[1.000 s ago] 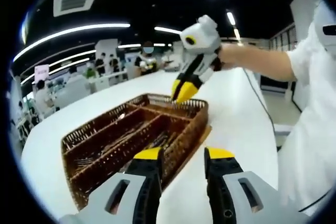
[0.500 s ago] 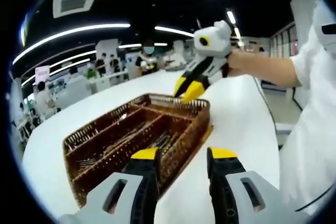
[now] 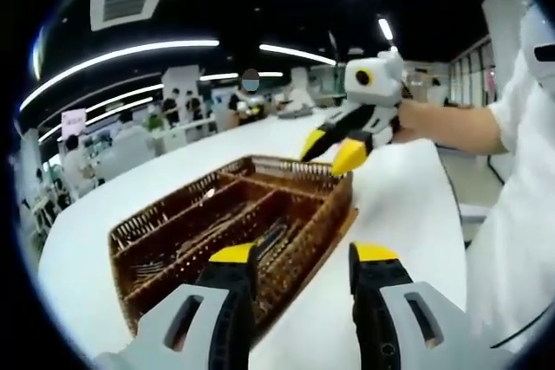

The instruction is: Arrange the knives, forks, and spoons in their matching storage slots by inserting each utensil handle-first until every utensil is classified and aligned in the correct compartment

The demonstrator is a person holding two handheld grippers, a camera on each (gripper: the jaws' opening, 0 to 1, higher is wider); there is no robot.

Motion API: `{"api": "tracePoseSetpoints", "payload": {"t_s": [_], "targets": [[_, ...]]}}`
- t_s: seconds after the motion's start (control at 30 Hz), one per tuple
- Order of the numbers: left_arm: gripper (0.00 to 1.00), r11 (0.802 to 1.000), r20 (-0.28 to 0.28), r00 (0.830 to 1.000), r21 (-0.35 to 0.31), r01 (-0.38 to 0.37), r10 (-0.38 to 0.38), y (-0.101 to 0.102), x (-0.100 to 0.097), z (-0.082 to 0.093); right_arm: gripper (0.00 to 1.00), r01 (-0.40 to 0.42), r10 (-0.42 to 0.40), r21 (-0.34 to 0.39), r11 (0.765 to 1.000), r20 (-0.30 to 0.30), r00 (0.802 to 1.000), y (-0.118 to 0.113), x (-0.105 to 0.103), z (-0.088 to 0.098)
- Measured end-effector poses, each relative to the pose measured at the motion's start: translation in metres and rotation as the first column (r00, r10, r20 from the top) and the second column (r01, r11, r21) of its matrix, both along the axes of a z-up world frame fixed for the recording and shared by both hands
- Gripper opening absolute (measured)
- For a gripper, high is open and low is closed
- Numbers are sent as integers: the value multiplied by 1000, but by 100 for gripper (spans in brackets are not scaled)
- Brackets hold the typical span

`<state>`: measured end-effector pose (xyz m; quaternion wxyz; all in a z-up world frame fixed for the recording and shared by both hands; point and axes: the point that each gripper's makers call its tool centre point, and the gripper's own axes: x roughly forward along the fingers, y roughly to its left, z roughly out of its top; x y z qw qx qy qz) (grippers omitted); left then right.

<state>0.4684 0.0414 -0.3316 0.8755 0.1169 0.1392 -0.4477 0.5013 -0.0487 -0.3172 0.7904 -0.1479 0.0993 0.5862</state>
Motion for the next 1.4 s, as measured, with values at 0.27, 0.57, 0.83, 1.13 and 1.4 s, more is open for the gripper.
{"api": "tracePoseSetpoints", "payload": {"t_s": [0.27, 0.57, 0.83, 1.13, 1.4], "targets": [[43, 1000, 1, 1000, -2, -6, 6, 1, 1, 1, 34, 1, -1, 35, 999, -9, 1000, -3, -13, -2], [49, 1000, 10, 1000, -8, -13, 13, 1, 2, 2, 41, 32, -30, 77, 997, -29, 999, -9, -25, -6], [52, 1000, 14, 1000, -2, -15, 15, 2, 2, 2, 50, 38, -32, 99, 994, -63, 998, -9, -36, -12], [55, 1000, 22, 1000, 3, -22, 22, 4, 3, 2, 55, 42, -33, 96, 994, -98, 995, -8, -52, -20], [55, 1000, 22, 1000, -2, -22, 22, 4, 3, 3, 56, 51, -44, 50, 997, -133, 990, -10, -59, -33]]}}
